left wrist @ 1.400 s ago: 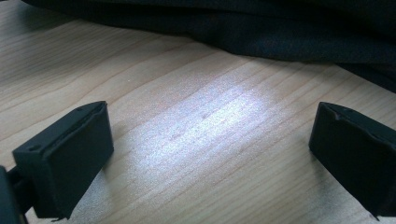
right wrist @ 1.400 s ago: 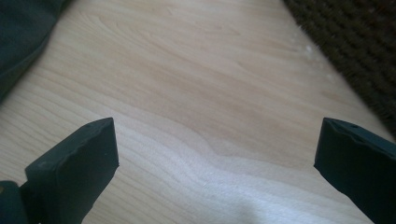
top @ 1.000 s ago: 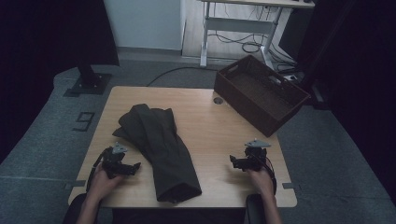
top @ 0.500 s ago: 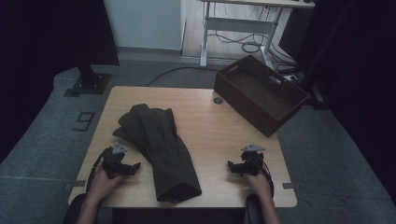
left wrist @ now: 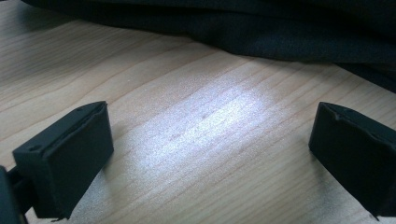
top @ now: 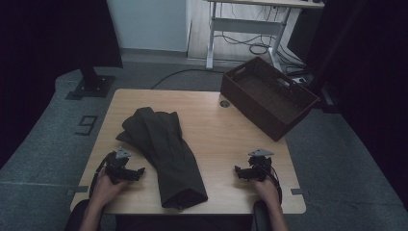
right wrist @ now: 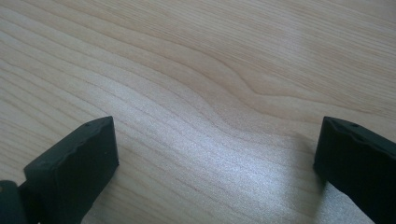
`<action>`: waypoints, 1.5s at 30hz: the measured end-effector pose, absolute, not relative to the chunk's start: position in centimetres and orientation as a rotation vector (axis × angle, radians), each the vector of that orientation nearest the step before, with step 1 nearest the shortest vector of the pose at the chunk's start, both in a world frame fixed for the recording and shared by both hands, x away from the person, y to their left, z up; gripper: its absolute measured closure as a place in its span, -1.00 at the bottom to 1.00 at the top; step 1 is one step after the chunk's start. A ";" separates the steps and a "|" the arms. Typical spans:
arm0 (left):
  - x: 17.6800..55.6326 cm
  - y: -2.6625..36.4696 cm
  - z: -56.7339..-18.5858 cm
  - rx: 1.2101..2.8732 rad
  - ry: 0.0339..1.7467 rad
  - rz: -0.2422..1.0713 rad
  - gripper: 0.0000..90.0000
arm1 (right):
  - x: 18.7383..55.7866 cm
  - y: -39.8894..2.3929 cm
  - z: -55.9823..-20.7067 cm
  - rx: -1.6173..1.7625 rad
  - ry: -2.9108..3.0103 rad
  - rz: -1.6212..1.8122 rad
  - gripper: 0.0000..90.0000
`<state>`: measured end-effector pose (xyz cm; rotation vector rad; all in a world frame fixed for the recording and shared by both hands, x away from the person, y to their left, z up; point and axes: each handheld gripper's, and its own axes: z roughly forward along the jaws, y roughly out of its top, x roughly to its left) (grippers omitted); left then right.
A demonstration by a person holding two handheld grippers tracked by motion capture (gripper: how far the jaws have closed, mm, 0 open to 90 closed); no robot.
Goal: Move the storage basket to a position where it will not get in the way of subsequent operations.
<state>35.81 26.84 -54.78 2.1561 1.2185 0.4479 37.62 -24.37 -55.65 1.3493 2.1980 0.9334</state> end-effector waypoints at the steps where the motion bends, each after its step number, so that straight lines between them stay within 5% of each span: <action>1: 35.8 26.8 -54.8 2.159 1.214 0.446 -1.00 | 37.6 -24.4 -55.6 1.349 2.198 0.934 -1.00; 25: 34.9 26.7 -52.2 2.166 1.105 0.399 -0.98 | 37.0 -23.9 -54.9 1.315 2.252 0.961 -0.99; 37: 34.9 24.9 -49.7 2.143 0.988 0.377 -0.69 | 36.1 -22.2 -53.2 1.250 2.308 1.036 -0.92; 45: 35.3 23.0 -48.4 2.138 0.911 0.352 -0.68 | 35.7 -20.5 -52.4 1.215 2.344 1.117 -0.78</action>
